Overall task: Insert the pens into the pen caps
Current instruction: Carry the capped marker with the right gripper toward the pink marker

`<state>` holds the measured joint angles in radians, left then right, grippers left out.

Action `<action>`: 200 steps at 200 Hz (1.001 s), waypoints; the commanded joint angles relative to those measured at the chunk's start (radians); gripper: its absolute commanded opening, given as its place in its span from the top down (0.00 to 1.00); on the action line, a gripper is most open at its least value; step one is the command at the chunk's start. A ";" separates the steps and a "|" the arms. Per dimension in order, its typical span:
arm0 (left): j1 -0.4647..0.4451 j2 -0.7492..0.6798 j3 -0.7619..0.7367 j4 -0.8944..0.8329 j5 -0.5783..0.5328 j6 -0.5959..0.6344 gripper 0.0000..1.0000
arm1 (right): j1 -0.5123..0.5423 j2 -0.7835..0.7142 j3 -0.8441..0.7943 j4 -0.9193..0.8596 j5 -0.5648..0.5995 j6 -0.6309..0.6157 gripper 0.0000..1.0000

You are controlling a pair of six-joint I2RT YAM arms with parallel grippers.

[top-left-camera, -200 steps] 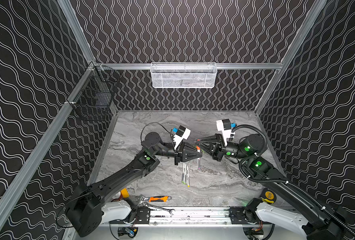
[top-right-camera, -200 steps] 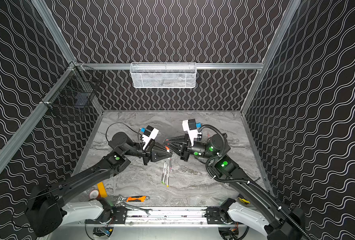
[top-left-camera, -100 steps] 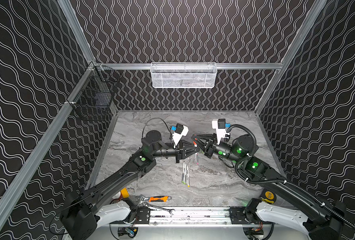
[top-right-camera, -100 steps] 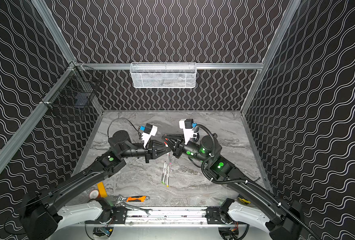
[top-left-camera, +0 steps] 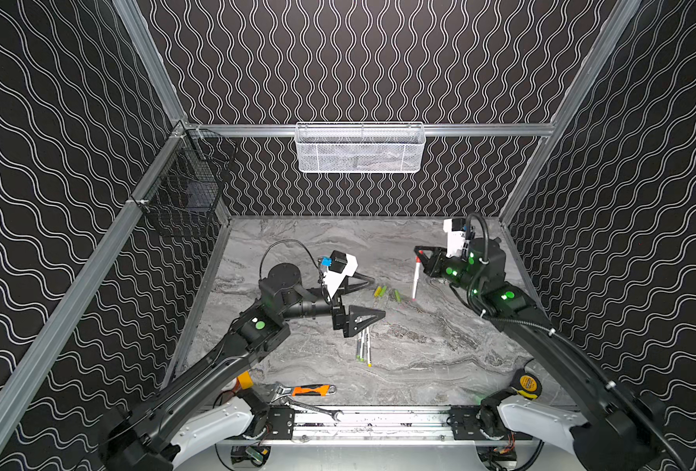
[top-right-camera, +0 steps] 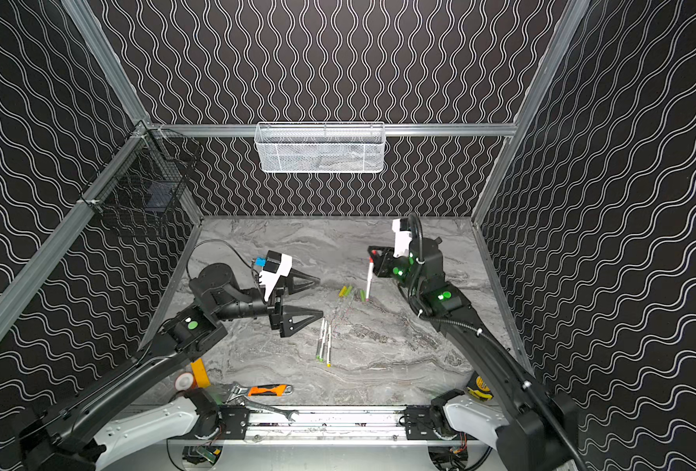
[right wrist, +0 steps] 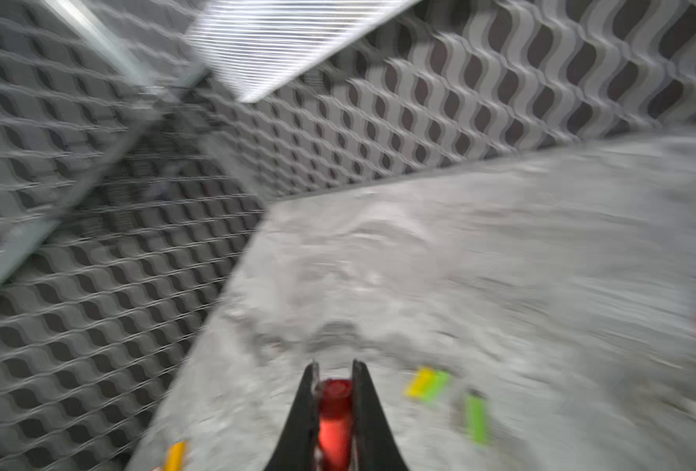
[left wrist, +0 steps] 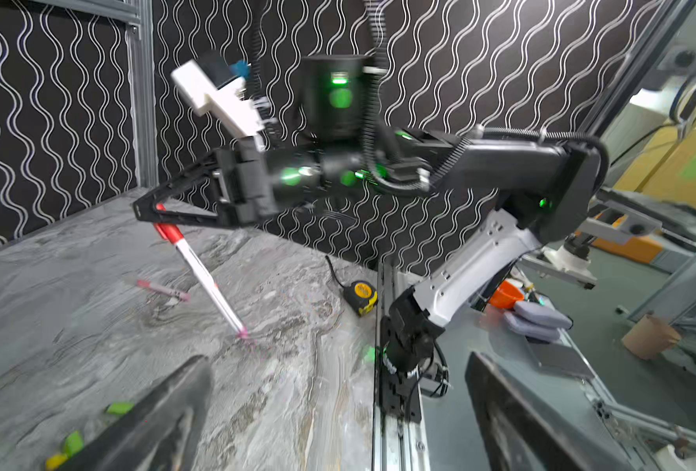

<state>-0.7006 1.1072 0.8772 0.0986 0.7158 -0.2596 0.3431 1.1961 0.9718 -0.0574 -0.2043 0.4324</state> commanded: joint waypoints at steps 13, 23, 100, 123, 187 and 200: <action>0.001 -0.073 0.031 -0.287 -0.073 0.122 0.01 | -0.141 0.193 0.099 -0.173 0.032 -0.172 1.00; 0.001 -0.096 0.038 -0.342 -0.087 0.141 0.01 | -0.174 0.263 0.142 -0.215 0.083 -0.211 1.00; 0.004 -0.150 0.087 -0.562 -0.155 0.259 0.01 | -0.321 0.814 0.586 -0.501 0.370 -0.399 1.00; 0.004 -0.141 0.086 -0.551 -0.161 0.260 0.01 | -0.340 0.887 0.638 -0.491 0.329 -0.428 1.00; 0.011 -0.147 0.053 -0.535 -0.219 0.263 0.01 | -0.340 1.002 0.717 -0.500 0.303 -0.469 0.95; 0.013 -0.147 0.049 -0.531 -0.216 0.261 0.01 | -0.340 1.011 0.721 -0.494 0.284 -0.471 0.95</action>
<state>-0.6926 0.9588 0.9325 -0.4572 0.5167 -0.0196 0.0036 2.1941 1.6794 -0.5426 0.1131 -0.0128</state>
